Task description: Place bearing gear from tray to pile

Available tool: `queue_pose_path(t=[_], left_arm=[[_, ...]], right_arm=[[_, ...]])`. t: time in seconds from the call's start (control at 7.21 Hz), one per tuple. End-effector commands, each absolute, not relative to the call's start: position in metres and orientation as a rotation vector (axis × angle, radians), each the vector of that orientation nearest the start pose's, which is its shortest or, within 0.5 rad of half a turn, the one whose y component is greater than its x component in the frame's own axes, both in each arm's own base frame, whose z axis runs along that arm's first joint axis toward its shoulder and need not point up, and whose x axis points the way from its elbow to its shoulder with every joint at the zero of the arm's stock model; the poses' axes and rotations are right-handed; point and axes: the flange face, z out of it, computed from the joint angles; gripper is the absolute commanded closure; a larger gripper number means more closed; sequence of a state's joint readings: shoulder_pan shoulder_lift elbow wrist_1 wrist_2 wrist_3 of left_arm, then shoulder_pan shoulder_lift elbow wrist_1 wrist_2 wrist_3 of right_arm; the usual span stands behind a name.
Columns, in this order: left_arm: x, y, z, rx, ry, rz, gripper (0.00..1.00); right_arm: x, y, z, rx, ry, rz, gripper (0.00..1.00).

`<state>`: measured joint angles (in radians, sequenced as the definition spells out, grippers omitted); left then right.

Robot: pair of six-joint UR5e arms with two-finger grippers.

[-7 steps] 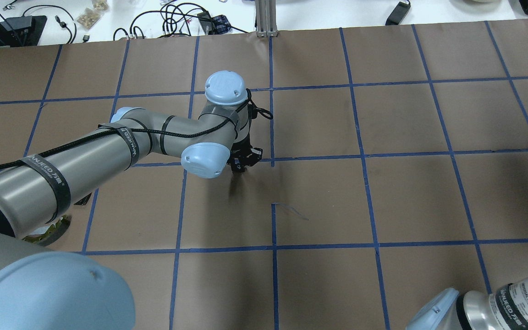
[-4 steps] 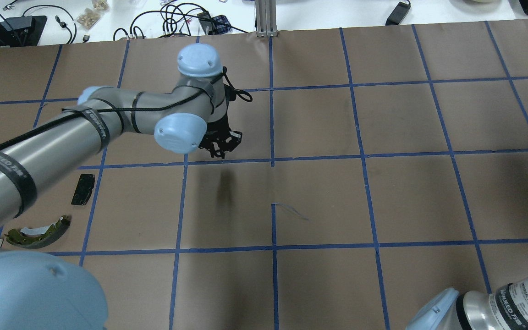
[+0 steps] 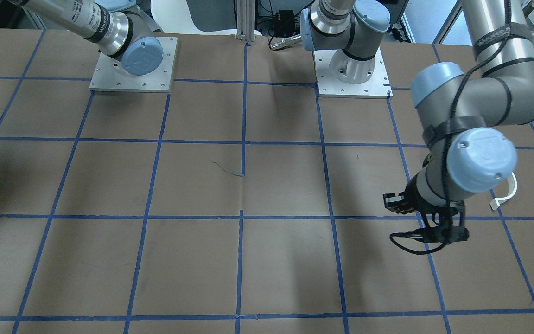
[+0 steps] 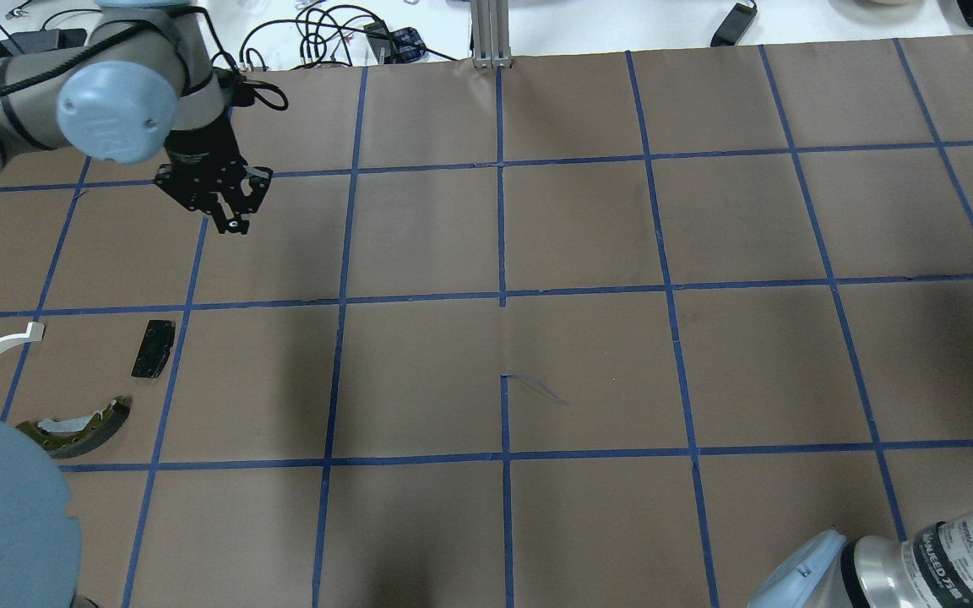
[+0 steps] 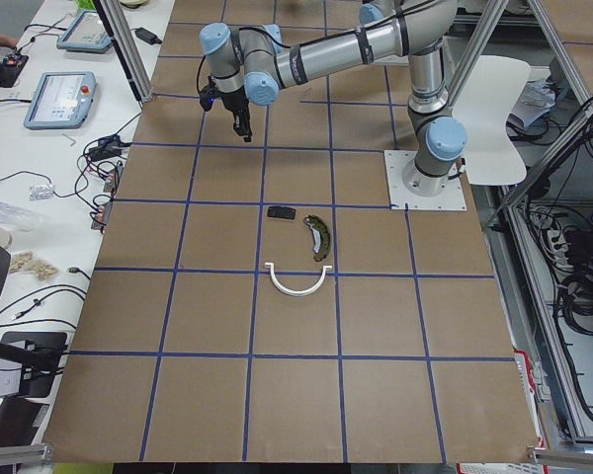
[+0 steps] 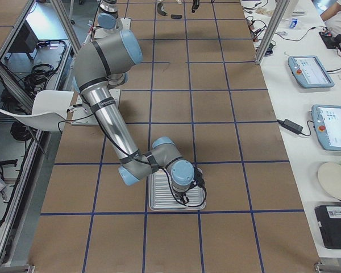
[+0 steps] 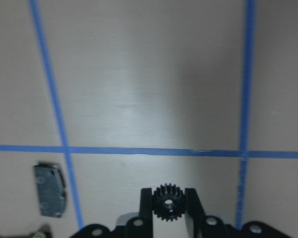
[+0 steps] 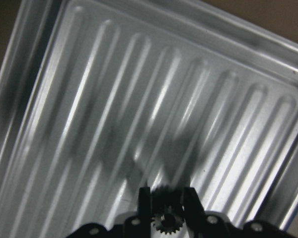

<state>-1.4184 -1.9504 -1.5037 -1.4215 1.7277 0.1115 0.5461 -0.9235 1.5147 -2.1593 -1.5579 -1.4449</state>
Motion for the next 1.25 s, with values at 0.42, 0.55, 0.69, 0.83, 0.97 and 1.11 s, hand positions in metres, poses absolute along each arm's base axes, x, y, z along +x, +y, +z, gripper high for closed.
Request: queue_pose_path(t=[0.42, 0.55, 0.69, 0.83, 0.97, 1.11], left_arm=[[0.155, -0.585, 0.268, 0.086, 3.047, 0.317, 1.0], [0.172, -0.569, 0.241, 0.077, 3.043, 0.268, 1.0], [0.181, -0.55, 0.223, 0.114, 3.043, 0.25, 1.0], [0.181, -0.54, 0.207, 0.128, 3.036, 0.226, 1.0], [0.177, -0.534, 0.2, 0.139, 3.043, 0.246, 1.0], [0.177, -0.527, 0.196, 0.146, 3.042, 0.271, 1.0]], right_arm=[[-0.514, -0.466, 0.19, -0.686, 3.078, 0.04, 0.72], [-0.505, -0.475, 0.2, -0.659, 3.087, 0.038, 0.72], [-0.471, -0.501, 0.228, -0.741, 3.096, 0.02, 0.72], [-0.428, -0.525, 0.253, -0.72, 3.074, 0.037, 0.72], [-0.373, -0.55, 0.28, -0.696, 3.062, 0.038, 0.72], [-0.313, -0.574, 0.302, -0.686, 3.054, 0.049, 0.72]])
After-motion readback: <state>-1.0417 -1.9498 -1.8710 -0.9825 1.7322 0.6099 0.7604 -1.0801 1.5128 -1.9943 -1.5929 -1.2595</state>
